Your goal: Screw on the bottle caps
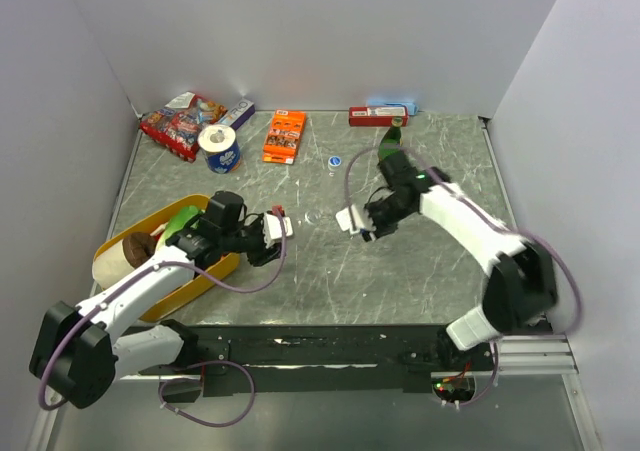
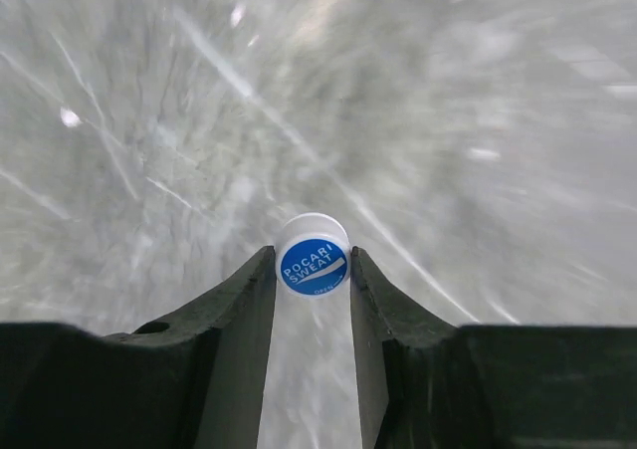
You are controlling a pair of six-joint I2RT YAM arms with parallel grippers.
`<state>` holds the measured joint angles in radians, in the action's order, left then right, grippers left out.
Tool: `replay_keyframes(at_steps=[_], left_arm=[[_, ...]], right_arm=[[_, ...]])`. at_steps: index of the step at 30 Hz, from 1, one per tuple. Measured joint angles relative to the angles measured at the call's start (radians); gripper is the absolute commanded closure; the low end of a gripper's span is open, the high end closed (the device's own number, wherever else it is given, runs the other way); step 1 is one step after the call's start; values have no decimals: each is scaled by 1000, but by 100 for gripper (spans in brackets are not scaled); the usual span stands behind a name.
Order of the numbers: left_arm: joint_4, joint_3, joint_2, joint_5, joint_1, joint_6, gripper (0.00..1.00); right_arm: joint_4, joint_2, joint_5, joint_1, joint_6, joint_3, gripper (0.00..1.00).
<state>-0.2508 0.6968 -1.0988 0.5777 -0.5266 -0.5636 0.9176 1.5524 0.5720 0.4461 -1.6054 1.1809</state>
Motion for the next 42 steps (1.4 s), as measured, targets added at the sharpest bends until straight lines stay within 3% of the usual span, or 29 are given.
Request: replay_keyframes(at_steps=[6,12,24,42], left_arm=[[-54,51,-68,0,0,-185,99],[-87,167,-132,5,0,-286,99],[-105,207,-125,34,-6,-288,99],[-115,207,-101,27,-7,-284,99]], right_arm=[[102,-278,121,23,142,233,87],[132,-327,164,130,258,378,87],[27,-312,153,224,394,329,86],[-28,-296,148,241,407,327,85]])
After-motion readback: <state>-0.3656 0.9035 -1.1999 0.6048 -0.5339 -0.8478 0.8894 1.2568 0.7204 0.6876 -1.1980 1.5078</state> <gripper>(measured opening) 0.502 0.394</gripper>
